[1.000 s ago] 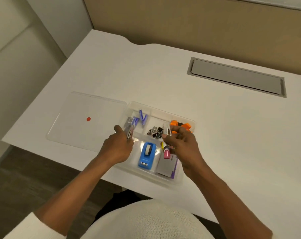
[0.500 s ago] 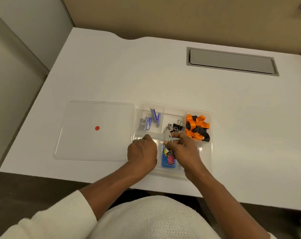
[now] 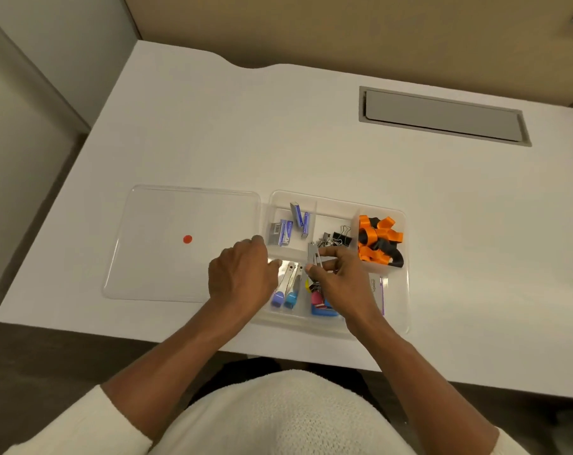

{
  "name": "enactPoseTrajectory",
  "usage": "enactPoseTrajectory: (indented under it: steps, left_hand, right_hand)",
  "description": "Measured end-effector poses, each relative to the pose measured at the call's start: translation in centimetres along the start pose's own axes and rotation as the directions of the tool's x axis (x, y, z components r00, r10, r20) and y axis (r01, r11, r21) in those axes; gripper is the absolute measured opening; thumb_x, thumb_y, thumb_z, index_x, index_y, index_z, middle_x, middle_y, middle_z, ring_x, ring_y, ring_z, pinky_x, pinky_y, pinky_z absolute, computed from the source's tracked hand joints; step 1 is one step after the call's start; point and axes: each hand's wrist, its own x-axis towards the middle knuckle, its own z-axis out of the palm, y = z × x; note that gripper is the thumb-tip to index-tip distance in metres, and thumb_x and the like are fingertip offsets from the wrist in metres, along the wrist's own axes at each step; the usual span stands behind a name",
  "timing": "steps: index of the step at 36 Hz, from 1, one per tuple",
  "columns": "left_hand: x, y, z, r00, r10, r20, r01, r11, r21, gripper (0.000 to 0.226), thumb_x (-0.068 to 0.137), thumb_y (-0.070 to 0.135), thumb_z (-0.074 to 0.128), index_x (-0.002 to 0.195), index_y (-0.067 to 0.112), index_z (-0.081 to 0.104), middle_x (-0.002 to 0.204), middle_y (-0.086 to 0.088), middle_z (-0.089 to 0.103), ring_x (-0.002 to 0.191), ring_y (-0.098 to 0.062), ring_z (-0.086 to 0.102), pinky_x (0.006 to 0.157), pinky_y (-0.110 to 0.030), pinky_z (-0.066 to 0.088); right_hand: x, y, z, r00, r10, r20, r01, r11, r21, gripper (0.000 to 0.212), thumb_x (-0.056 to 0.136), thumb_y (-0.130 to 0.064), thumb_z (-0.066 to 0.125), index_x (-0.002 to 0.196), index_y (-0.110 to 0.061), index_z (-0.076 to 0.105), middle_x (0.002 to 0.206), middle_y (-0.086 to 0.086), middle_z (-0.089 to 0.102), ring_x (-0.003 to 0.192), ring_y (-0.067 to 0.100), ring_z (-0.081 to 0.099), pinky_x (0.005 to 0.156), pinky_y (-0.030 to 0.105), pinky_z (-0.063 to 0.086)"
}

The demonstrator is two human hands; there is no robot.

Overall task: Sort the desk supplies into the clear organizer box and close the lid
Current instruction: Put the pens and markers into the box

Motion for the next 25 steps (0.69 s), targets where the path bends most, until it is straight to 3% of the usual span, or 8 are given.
enactPoseTrajectory:
  steps: [2, 5, 9, 13, 16, 21, 25]
  left_hand:
    - [0.4, -1.3, -0.1, 0.995, -0.095, 0.002, 0.095, 0.994, -0.052, 0.04, 0.095, 0.054, 0.065, 0.111, 0.018, 0.064, 0.098, 0.0, 0.07, 0.078, -0.017, 0.066, 0.064, -0.028, 0.048]
    - [0.8, -2.5, 0.3, 0.973, -0.196, 0.118, 0.214, 0.963, -0.163, 0.037, 0.092, 0.053, 0.071, 0.104, 0.019, 0.067, 0.091, 0.003, 0.069, 0.073, -0.015, 0.063, 0.062, -0.027, 0.047]
    - [0.9, -2.9, 0.7, 0.943, -0.23, 0.239, 0.304, 0.887, -0.348, 0.027, 0.09, 0.047, 0.075, 0.091, 0.02, 0.071, 0.088, 0.002, 0.073, 0.079, -0.019, 0.069, 0.073, -0.036, 0.06]
    - [0.9, -3.1, 1.0, 0.931, -0.218, 0.292, 0.34, 0.807, -0.482, 0.018, 0.092, 0.033, 0.077, 0.085, 0.018, 0.072, 0.085, -0.001, 0.075, 0.079, -0.022, 0.074, 0.081, -0.045, 0.064]
    - [1.0, -3.3, 1.1, 0.916, -0.213, 0.34, 0.375, 0.755, -0.537, 0.01, 0.094, 0.023, 0.074, 0.088, 0.015, 0.072, 0.088, -0.004, 0.076, 0.082, -0.026, 0.075, 0.082, -0.049, 0.064]
    - [1.1, -3.5, 1.3, 0.91, -0.182, 0.372, 0.375, 0.745, -0.552, 0.009, 0.099, 0.011, 0.065, 0.095, 0.011, 0.073, 0.089, -0.008, 0.075, 0.076, -0.025, 0.075, 0.081, -0.047, 0.065]
    - [1.3, -3.5, 1.5, 0.917, -0.172, 0.36, 0.354, 0.768, -0.534, 0.009, 0.097, 0.01, 0.065, 0.096, 0.012, 0.074, 0.092, -0.007, 0.074, 0.083, -0.027, 0.075, 0.084, -0.048, 0.064]
  right_hand:
    - [0.0, -0.7, 0.7, 0.999, -0.009, 0.04, 0.011, 0.998, -0.061, 0.047, 0.093, -0.031, 0.076, 0.134, -0.026, 0.054, 0.103, -0.004, 0.074, 0.078, 0.01, 0.075, 0.067, 0.026, 0.064]
    - [-0.5, -1.7, 2.0, 0.996, -0.067, 0.063, 0.078, 0.98, -0.181, 0.052, 0.092, -0.032, 0.076, 0.138, -0.025, 0.051, 0.103, 0.0, 0.074, 0.077, 0.012, 0.075, 0.07, 0.032, 0.066]
    - [-0.7, -2.6, 3.8, 0.99, -0.124, 0.067, 0.14, 0.918, -0.37, 0.051, 0.09, -0.029, 0.074, 0.135, -0.023, 0.051, 0.095, 0.001, 0.074, 0.074, 0.019, 0.075, 0.073, 0.043, 0.065]
    - [-0.2, -3.1, 5.3, 0.984, -0.168, 0.056, 0.169, 0.8, -0.575, 0.042, 0.087, -0.032, 0.072, 0.123, -0.016, 0.058, 0.087, 0.0, 0.075, 0.078, 0.019, 0.07, 0.067, 0.03, 0.056]
    - [0.2, -3.1, 6.4, 0.979, -0.198, 0.042, 0.178, 0.748, -0.639, 0.041, 0.086, -0.039, 0.071, 0.117, -0.014, 0.061, 0.091, 0.002, 0.07, 0.081, 0.021, 0.066, 0.065, 0.03, 0.049]
    - [-0.3, -2.4, 8.0, 0.965, -0.253, 0.073, 0.228, 0.667, -0.709, 0.058, 0.091, -0.046, 0.067, 0.136, -0.013, 0.053, 0.115, 0.01, 0.064, 0.095, 0.027, 0.066, 0.072, 0.033, 0.048]
    - [-0.9, -1.8, 8.2, 0.95, -0.298, 0.092, 0.276, 0.668, -0.691, 0.054, 0.091, -0.044, 0.068, 0.134, -0.014, 0.056, 0.122, 0.011, 0.06, 0.104, 0.025, 0.061, 0.077, 0.031, 0.045]
